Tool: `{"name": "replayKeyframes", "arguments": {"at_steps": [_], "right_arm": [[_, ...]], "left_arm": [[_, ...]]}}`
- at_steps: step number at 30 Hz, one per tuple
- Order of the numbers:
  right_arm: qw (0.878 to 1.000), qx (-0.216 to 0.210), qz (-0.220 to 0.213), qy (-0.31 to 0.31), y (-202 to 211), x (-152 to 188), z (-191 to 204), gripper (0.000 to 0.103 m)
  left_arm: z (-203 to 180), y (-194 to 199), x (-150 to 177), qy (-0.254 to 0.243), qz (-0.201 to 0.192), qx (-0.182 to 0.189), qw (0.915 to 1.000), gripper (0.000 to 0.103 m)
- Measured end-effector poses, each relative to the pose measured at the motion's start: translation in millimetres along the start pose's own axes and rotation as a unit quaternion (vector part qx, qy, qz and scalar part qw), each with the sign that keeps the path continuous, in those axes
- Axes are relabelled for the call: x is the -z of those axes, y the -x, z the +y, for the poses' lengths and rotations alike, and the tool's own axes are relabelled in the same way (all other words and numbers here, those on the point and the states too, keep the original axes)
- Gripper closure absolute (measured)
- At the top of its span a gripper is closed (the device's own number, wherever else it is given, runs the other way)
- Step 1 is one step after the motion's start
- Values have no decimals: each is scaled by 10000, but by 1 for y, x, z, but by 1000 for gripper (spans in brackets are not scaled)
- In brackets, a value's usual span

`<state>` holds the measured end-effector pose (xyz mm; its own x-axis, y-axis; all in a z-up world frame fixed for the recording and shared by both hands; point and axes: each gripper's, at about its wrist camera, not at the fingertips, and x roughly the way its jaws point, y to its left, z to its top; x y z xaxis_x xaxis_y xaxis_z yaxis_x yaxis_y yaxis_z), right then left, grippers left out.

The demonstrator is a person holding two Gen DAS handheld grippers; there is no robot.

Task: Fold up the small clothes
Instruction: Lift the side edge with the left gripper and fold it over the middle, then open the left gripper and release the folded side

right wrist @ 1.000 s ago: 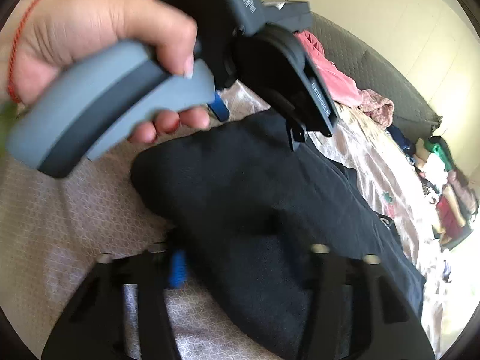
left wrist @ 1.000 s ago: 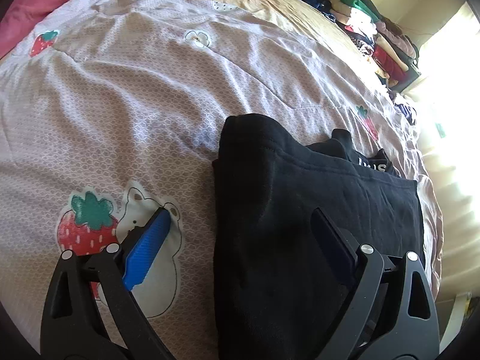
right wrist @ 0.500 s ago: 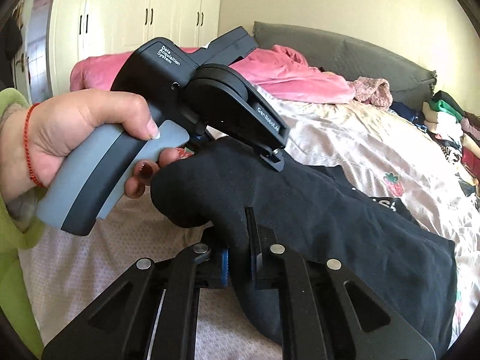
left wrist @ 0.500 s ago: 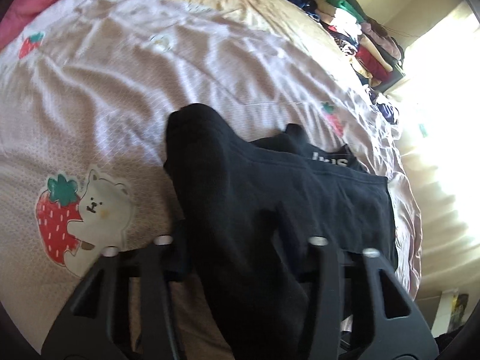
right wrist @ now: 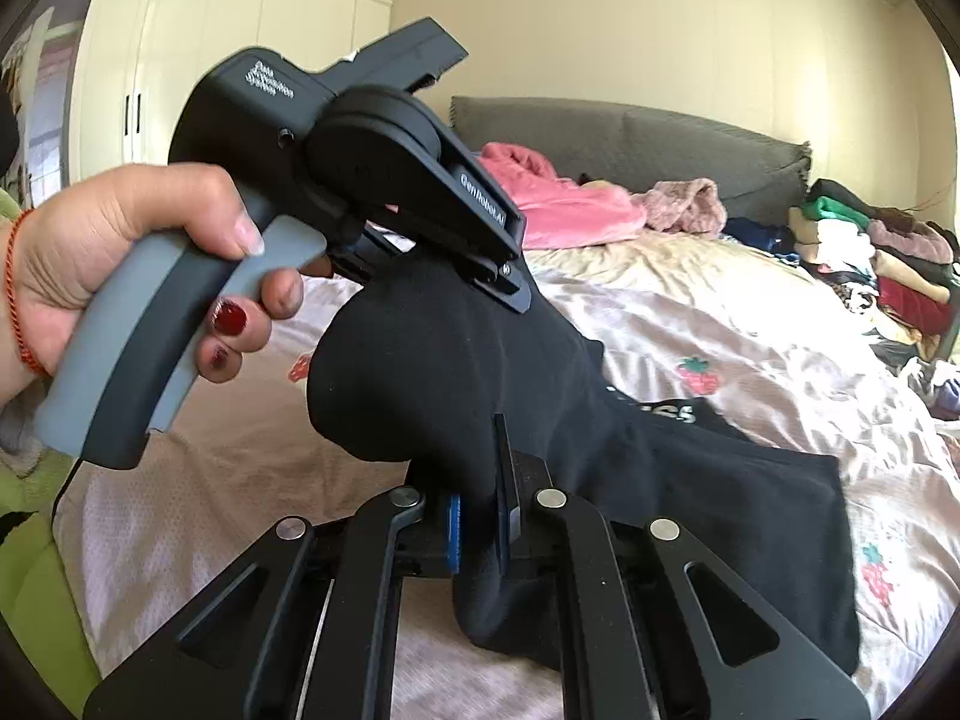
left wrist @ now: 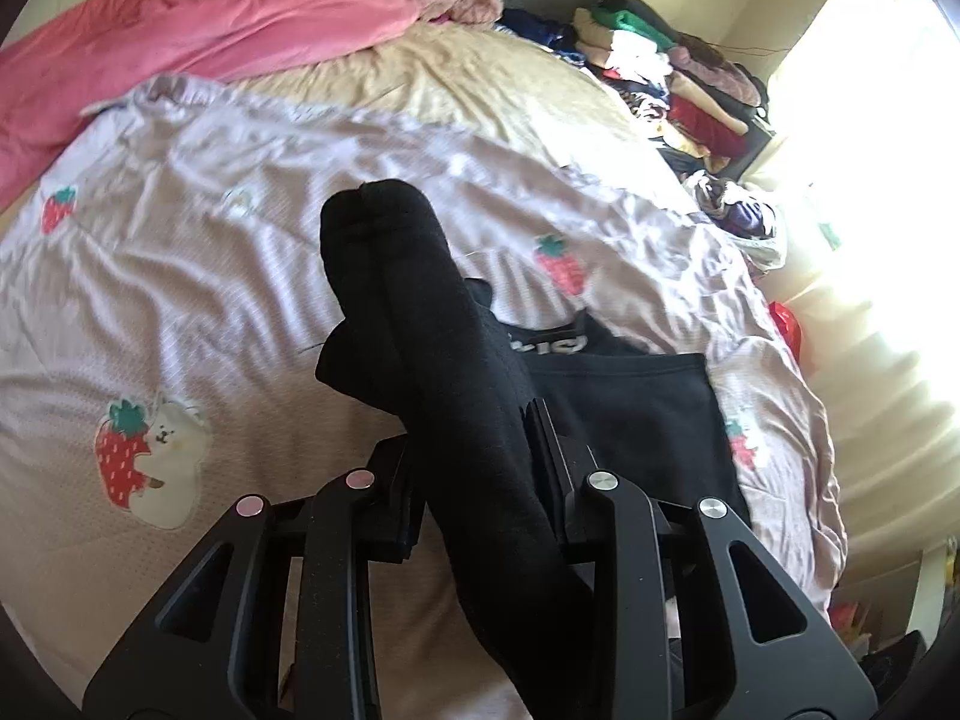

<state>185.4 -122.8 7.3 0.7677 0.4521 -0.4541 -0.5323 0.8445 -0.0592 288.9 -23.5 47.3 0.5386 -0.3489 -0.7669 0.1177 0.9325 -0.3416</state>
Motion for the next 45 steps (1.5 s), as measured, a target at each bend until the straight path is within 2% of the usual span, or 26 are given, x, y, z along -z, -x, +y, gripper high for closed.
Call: {"name": "replayKeyframes", "arguments": {"at_steps": [9,16,29,35,39,45], "right_arm": [[9990,221,-200,-344,45,14,-28,96],[9976,338,-228,-551,61,30,-49,96],[9936,479,-84,-1017,69,57,-93,97],[9910,533,147,-1216,63,74,-107,96],[9887,545,321,-1361,55,84,-115,96],[9848,497,445,-1604,49,94,-126,96]], "left_arm": [[-56,0,3,-183,-60,85,9998,81],[-94,-14,8,-425,37,92,9990,81],[-139,-58,20,-549,235,150,9981,81],[-148,-84,29,-509,356,208,9978,80],[-147,-98,35,-445,387,289,9978,76],[-148,-109,41,-306,423,432,9977,60]]}}
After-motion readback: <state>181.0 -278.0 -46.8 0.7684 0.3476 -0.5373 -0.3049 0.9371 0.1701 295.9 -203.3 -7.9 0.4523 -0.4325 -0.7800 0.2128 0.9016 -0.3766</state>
